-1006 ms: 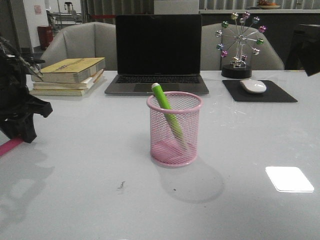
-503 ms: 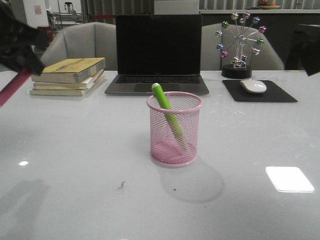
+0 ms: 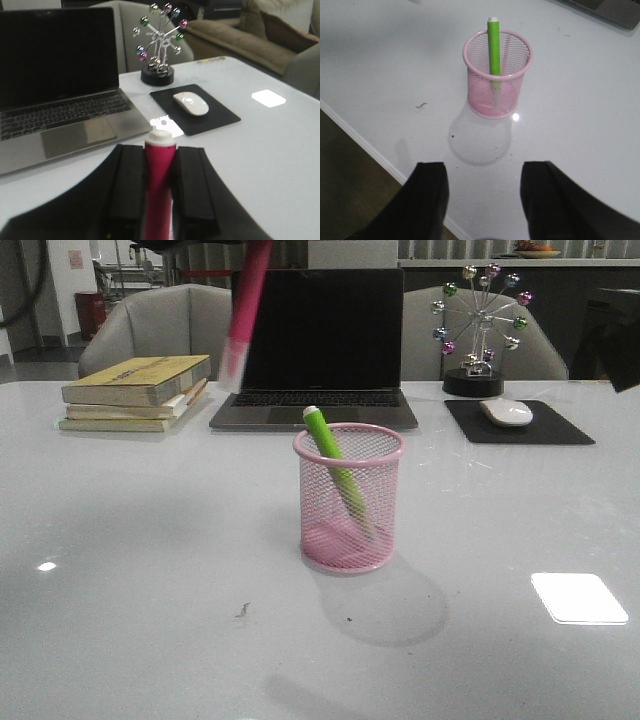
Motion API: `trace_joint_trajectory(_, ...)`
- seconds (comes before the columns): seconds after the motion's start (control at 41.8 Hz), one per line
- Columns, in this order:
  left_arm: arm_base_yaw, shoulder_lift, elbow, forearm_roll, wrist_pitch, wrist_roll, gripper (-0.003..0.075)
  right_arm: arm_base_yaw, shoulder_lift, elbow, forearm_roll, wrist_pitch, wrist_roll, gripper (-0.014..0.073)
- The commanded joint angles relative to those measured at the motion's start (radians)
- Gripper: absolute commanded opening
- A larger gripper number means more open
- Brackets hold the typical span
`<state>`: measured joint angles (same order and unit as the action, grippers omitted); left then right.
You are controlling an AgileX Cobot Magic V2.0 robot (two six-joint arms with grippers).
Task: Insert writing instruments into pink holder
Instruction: 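Lift the pink marker and insert it into the pink holder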
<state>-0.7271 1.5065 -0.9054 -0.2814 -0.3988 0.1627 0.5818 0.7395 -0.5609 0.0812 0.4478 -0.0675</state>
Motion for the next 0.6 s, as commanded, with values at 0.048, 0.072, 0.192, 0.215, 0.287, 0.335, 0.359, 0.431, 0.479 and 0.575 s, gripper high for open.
trace_joint_trajectory(0.048, -0.08, 0.065, -0.026, -0.008, -0.297, -0.01, 0.0091, -0.004, -0.006, -0.027, -0.011, -0.067, -0.006, 0.0454)
trace_joint_trajectory(0.072, -0.089, 0.083, -0.026, -0.008, -0.318, -0.012, 0.0092, -0.004, -0.006, -0.027, -0.011, -0.067, -0.006, 0.0454)
trace_joint_trajectory(0.192, -0.117, 0.161, -0.051, -0.001, -0.378, -0.012, 0.0092, -0.004, -0.006, -0.027, -0.011, -0.067, -0.006, 0.0454)
trace_joint_trajectory(0.215, -0.117, 0.175, -0.061, 0.009, -0.386, -0.012, 0.0092, -0.004, -0.006, -0.027, -0.011, -0.067, -0.006, 0.0454)
trace_joint_trajectory(0.287, -0.117, 0.217, -0.093, 0.011, -0.39, -0.012, 0.0109, -0.004, -0.006, -0.027, -0.011, -0.067, -0.006, 0.0454)
trace_joint_trajectory(0.335, -0.117, 0.237, -0.109, 0.011, -0.386, -0.012, 0.0139, -0.004, -0.006, -0.027, -0.011, -0.067, -0.006, 0.0454)
trace_joint_trajectory(0.359, -0.117, 0.246, -0.115, 0.011, -0.386, -0.012, 0.0162, -0.004, -0.006, -0.027, -0.011, -0.067, -0.006, 0.0454)
trace_joint_trajectory(0.431, -0.117, 0.263, -0.128, 0.016, -0.386, -0.012, 0.0235, -0.004, -0.006, -0.027, -0.011, -0.067, -0.006, 0.0454)
trace_joint_trajectory(0.479, -0.117, 0.273, -0.132, 0.017, -0.386, -0.012, 0.0288, -0.004, -0.006, -0.027, -0.011, -0.067, -0.006, 0.0454)
trace_joint_trajectory(0.575, -0.117, 0.278, -0.132, 0.017, -0.386, -0.012, 0.0372, -0.004, -0.006, -0.027, -0.011, -0.067, -0.006, 0.0454)
